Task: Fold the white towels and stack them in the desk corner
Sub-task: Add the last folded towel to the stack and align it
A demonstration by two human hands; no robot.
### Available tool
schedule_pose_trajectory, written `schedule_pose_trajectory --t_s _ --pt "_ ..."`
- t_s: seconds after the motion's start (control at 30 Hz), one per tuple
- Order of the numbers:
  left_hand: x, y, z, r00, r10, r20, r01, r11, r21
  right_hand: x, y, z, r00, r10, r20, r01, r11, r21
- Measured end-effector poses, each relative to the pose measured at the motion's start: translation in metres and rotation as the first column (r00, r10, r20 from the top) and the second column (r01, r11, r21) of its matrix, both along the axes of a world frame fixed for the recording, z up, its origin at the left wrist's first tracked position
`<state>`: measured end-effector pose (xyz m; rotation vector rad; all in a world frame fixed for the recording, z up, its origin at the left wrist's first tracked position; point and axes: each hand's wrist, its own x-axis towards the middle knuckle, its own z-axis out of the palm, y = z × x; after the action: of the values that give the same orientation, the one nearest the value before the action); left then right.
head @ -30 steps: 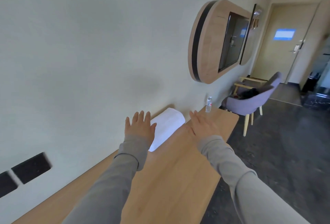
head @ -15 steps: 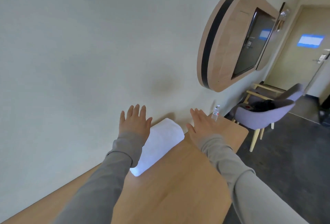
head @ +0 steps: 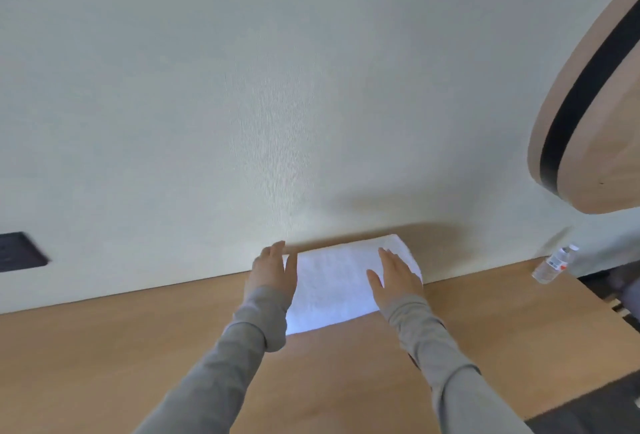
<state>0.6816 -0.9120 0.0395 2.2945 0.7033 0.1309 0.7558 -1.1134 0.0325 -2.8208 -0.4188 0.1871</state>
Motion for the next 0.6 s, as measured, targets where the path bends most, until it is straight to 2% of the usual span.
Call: schedule_pose_trajectory --t_s 0.07,0.13,0.2,0.27,0.33,0.43,0.5,0.57,0.6 --pt "0.002 -0.013 -0.027 0.978 0.206 -0.041 -0.208 0.926 -0.316 0.013 -0.015 -0.027 0.997 0.034 -0.075 -0.035 0.999 -0.015" --pt "0.003 -0.024 -0.051 0.925 0.357 -0.134 -0.369 0.752 -0.546 0.026 -0.032 -0.055 0.987 0.055 -0.151 -0.061 0.997 -0.037" --pt "0.001 -0.037 -0.072 0.859 0.438 -0.267 -0.487 0.531 -0.694 0.036 -0.047 -0.081 0.964 -0.003 -0.266 0.012 0.999 0.032" --pt "-0.003 -0.051 -0.094 0.804 0.445 -0.394 -0.563 0.358 -0.745 0.042 -0.057 -0.103 0.902 -0.120 -0.414 0.214 0.959 0.188" --pt "-0.004 -0.065 -0.110 0.761 0.449 -0.469 -0.602 0.216 -0.769 0.047 -0.062 -0.120 0.779 -0.205 -0.592 0.466 0.822 0.328" --pt "0.003 -0.074 -0.125 0.700 0.494 -0.516 -0.593 0.000 -0.805 0.057 -0.061 -0.133 0.528 -0.159 -0.834 0.775 0.492 0.397" --pt "0.014 -0.074 -0.131 0.655 0.543 -0.526 -0.557 -0.124 -0.821 0.068 -0.056 -0.137 0.398 -0.091 -0.913 0.892 0.270 0.363" --pt "0.026 -0.074 -0.136 0.599 0.605 -0.525 -0.496 -0.235 -0.836 0.077 -0.052 -0.138 0.322 -0.033 -0.946 0.940 0.127 0.315" --pt "0.031 -0.073 -0.138 0.560 0.643 -0.522 -0.450 -0.293 -0.844 0.081 -0.051 -0.140 0.314 -0.003 -0.949 0.947 0.063 0.314"
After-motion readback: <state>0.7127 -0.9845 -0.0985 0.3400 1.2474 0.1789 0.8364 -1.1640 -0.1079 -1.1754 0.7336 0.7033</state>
